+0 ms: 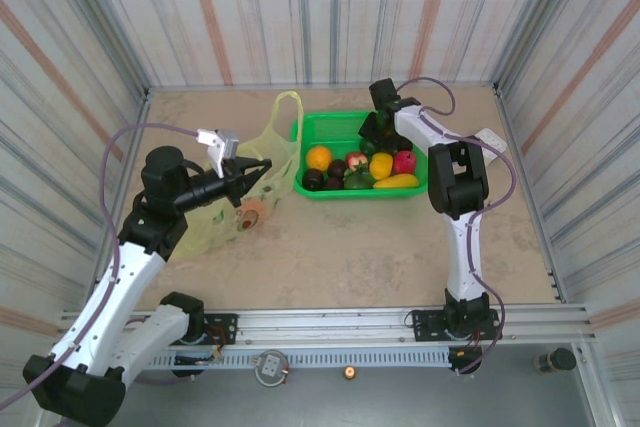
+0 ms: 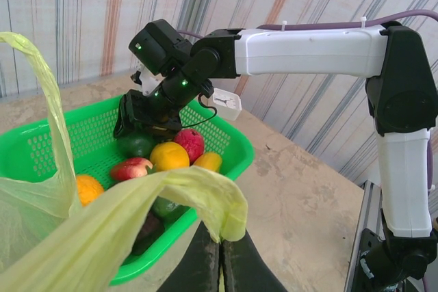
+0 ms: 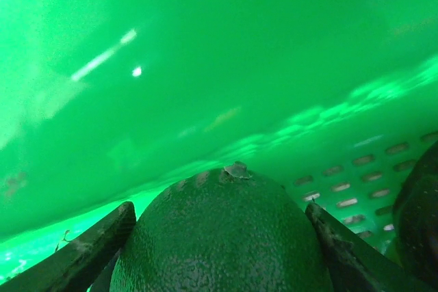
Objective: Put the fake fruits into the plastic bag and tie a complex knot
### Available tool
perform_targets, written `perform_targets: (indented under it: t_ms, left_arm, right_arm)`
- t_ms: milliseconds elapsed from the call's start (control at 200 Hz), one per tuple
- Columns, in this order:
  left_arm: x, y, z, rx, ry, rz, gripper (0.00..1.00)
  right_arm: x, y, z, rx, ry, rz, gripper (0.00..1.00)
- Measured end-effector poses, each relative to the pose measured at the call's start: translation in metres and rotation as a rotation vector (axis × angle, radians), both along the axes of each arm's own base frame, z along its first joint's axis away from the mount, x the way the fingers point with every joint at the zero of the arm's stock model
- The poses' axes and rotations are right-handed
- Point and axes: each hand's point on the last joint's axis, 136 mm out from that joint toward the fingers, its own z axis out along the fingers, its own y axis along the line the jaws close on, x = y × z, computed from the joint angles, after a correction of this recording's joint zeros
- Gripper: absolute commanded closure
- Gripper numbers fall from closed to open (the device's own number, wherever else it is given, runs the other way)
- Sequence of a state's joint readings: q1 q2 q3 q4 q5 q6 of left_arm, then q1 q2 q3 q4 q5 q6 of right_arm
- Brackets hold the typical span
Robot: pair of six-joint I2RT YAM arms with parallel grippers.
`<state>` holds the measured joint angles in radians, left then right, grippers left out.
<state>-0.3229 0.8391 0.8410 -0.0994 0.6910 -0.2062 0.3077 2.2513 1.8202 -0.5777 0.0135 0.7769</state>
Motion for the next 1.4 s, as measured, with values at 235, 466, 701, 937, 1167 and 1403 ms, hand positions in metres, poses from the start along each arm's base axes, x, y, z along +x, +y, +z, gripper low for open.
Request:
perform_targets:
  t_ms: [235, 466, 701, 937, 1167, 1403]
  left_arm:
    - [0.0, 0.001, 0.002, 0.0, -0.007, 0.008, 1.0]
    - [-0.003, 0.002, 0.004, -0.001, -0.017, 0.015, 1.0]
    - [-0.003, 0.004, 0.007, -0.001, -0.027, 0.031, 1.0]
    - [-0.004, 0.006, 0.009, -0.001, -0.039, 0.04, 1.0]
    - [-0.004, 0.006, 0.009, 0.001, -0.042, 0.04, 1.0]
    - [-0.006, 0.007, 0.008, 0.004, -0.041, 0.04, 1.0]
  right_arm:
    - [-0.024, 0.009, 0.035, 0.068, -0.076, 0.121, 0.44]
    - [-0.051, 0.037, 0.133, 0.232, -0.321, 0.322, 0.48]
    - [-0.098, 0.106, 0.19, 0.351, -0.459, 0.581, 0.47]
    - [-0.158, 0.189, 0.213, 0.473, -0.503, 0.829, 0.46]
    - [-0.164, 0.257, 0.217, 0.514, -0.545, 0.919, 0.46]
    - [-0.152, 0.287, 0.18, 0.444, -0.529, 0.863, 0.4]
